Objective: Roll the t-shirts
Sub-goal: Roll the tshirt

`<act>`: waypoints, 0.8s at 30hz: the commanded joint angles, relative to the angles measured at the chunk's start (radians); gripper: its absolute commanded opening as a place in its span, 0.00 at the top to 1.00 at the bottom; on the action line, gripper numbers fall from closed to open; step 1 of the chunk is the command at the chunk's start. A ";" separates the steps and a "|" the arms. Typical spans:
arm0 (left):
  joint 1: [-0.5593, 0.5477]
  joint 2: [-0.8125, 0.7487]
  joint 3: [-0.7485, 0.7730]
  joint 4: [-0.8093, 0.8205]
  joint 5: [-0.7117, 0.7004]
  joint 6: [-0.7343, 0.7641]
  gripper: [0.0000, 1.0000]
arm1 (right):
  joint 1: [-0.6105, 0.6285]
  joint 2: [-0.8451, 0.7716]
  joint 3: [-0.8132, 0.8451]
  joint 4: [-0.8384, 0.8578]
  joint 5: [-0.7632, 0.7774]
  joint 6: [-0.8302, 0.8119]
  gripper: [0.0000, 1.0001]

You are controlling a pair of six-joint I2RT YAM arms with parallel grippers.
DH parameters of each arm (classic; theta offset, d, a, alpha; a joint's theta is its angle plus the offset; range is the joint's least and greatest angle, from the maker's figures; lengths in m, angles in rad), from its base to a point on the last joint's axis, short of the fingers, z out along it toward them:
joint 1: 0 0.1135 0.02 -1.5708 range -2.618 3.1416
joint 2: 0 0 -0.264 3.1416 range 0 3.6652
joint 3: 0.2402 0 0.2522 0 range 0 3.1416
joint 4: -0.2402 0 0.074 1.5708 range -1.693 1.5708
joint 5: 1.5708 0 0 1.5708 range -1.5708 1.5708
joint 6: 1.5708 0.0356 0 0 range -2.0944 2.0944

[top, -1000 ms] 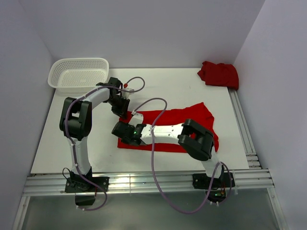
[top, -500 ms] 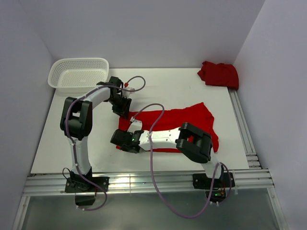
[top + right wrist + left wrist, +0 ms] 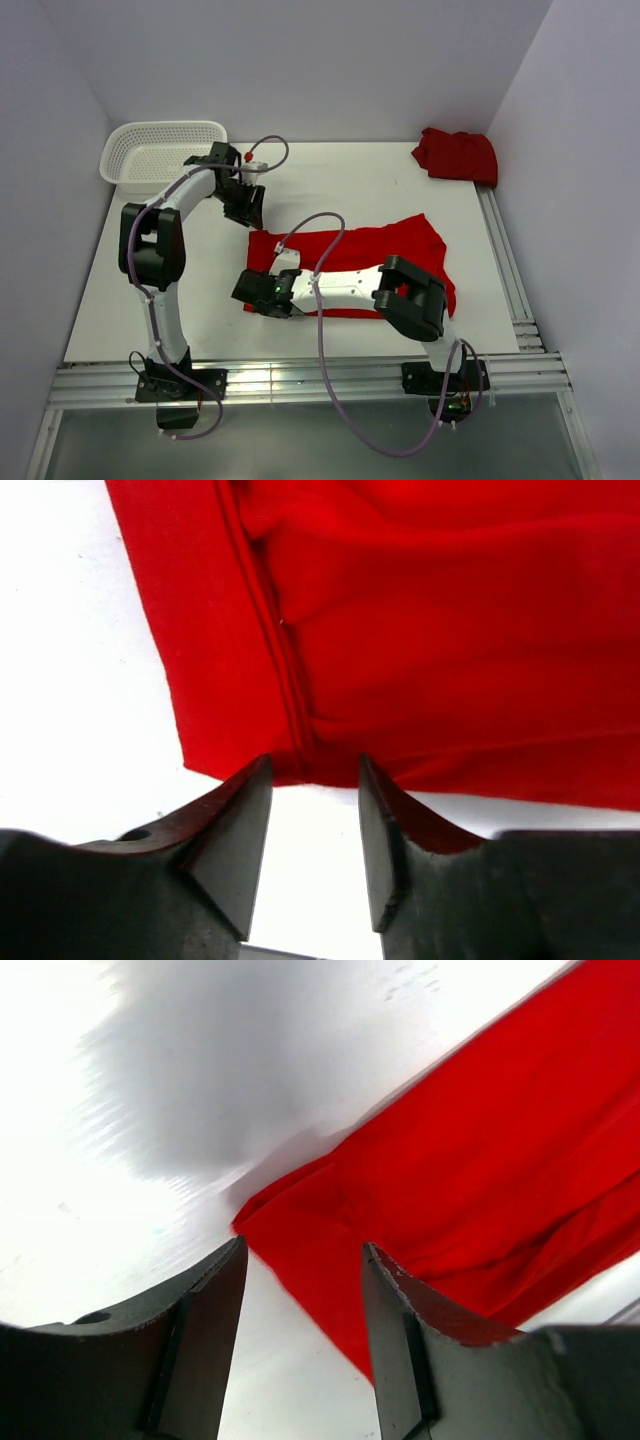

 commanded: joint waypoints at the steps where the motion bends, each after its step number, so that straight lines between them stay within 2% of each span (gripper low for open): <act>1: 0.056 -0.035 0.048 -0.051 0.093 0.030 0.45 | 0.018 -0.072 0.045 -0.076 0.065 0.020 0.50; 7: 0.112 0.003 0.048 -0.084 0.181 0.042 0.44 | 0.024 -0.054 0.146 -0.142 0.107 -0.012 0.50; 12: 0.129 0.052 0.015 -0.088 0.254 0.048 0.38 | 0.024 0.040 0.342 -0.249 0.119 -0.059 0.50; 24: 0.138 0.149 -0.031 -0.024 0.319 0.020 0.37 | -0.020 0.208 0.462 -0.236 0.073 -0.118 0.50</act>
